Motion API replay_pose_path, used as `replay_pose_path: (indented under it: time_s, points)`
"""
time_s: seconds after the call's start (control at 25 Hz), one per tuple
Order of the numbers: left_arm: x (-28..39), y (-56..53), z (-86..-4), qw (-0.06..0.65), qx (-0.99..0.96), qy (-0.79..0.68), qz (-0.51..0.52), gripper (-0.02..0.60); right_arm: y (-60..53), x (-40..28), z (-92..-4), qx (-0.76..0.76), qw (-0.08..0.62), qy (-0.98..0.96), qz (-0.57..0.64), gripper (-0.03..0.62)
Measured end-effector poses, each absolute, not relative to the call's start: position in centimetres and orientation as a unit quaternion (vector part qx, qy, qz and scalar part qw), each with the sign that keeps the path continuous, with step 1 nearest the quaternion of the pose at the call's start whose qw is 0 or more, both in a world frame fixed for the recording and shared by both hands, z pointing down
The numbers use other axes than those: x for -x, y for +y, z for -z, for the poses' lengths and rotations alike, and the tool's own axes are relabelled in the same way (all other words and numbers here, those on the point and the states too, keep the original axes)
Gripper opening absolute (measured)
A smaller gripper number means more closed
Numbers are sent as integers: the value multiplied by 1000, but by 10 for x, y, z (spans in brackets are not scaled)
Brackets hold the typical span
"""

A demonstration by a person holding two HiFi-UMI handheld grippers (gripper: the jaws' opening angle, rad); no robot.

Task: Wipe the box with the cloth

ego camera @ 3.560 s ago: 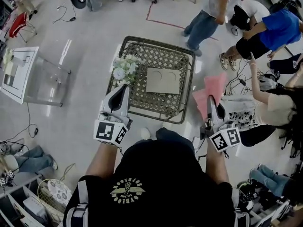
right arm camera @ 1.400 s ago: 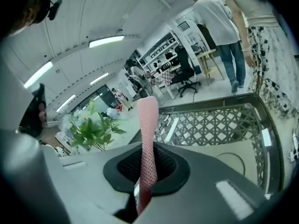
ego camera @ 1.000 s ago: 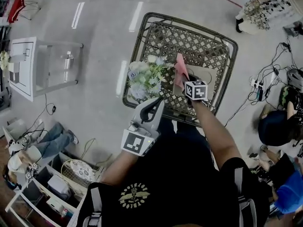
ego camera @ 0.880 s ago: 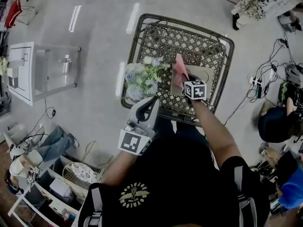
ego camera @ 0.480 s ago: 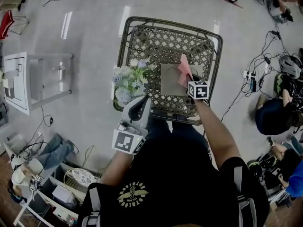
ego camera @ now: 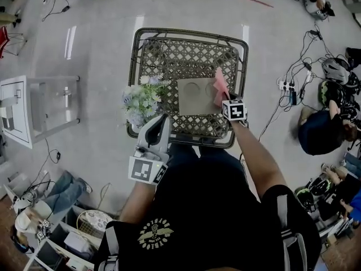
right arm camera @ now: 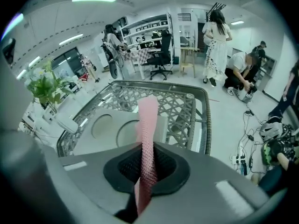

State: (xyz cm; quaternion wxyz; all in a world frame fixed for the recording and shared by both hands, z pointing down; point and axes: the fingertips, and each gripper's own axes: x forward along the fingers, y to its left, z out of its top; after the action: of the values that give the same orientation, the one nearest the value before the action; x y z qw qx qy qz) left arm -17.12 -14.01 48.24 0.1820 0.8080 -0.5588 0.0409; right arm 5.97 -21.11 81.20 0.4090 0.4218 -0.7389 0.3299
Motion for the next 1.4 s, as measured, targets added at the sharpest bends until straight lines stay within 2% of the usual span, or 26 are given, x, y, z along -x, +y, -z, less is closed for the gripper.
replay_pose_path:
  time_s: [0.36, 0.64, 0.92, 1.4]
  points:
    - [198, -126, -440, 143, -788, -598, -33, 0, -136, 67, -762, -275, 354, -819, -359, 17]
    - [225, -93, -439, 134, -765, -627, -60, 0, -110, 121, -809, -230, 396, -813, -361, 17]
    - [226, -88, -438, 132, -767, -624, -67, 0, -129, 78, -827, -270, 437, -796, -320, 17]
    - [178, -107, -426, 122, -794, -593, -56, 0, -140, -56, -831, -360, 442, -750, -335, 17]
